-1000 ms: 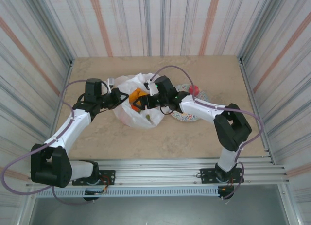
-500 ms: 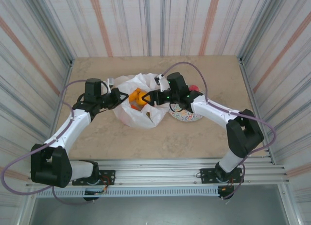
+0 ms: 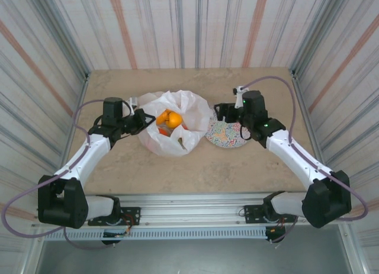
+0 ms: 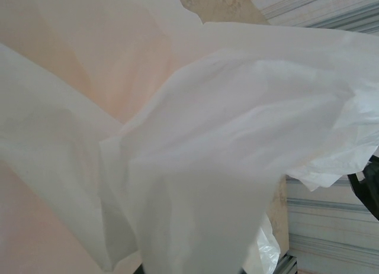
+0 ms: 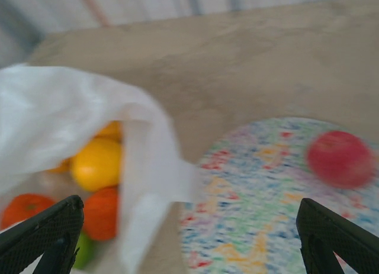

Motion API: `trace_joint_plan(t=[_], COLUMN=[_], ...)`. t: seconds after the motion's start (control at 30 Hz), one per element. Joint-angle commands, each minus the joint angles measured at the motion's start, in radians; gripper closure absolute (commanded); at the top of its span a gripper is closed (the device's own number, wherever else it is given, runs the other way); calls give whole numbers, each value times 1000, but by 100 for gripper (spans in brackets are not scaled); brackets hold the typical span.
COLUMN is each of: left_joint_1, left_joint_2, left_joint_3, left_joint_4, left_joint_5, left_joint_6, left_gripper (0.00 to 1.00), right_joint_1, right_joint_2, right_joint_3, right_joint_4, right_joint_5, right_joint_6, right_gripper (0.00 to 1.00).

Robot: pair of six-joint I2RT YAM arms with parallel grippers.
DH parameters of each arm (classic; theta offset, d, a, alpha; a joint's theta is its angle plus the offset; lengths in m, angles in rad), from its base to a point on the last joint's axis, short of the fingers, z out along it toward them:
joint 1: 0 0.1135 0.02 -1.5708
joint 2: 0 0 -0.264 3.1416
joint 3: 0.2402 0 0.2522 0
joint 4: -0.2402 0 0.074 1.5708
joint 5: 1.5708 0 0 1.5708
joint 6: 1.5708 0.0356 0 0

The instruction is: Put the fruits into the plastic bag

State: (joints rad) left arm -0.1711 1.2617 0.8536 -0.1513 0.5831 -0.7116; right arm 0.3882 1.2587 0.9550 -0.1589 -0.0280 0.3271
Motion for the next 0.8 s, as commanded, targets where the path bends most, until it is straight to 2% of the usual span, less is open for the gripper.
trace_joint_plan(t=[0.0,0.1,0.23,0.47,0.63,0.77], left_joint_1=[9,7,7,7,7,7], left_joint_2=[-25,-20,-24,-19,-14,-11], left_joint_3=[0,6,5,8,18,25], left_joint_4=[9,3,3,7,1,1], left_joint_5=[9,14,7,11,16,20], left_joint_6=[-3,0,0,-3,1,0], left_gripper=[100,100,100,100,100,100], right_joint_1=[-67,-106,-109,-114,-111,-110], right_joint_2=[54,147,273,491,602,675], right_joint_3=[-2,53,133,285,369,433], right_joint_4=[-112,-163,-203,-286,-325,-350], right_joint_5=[157,186,244,273,298,301], right_joint_6=[-61,-97,-160,-202,-230,-245], right_gripper=[5,5,5,4,4,8])
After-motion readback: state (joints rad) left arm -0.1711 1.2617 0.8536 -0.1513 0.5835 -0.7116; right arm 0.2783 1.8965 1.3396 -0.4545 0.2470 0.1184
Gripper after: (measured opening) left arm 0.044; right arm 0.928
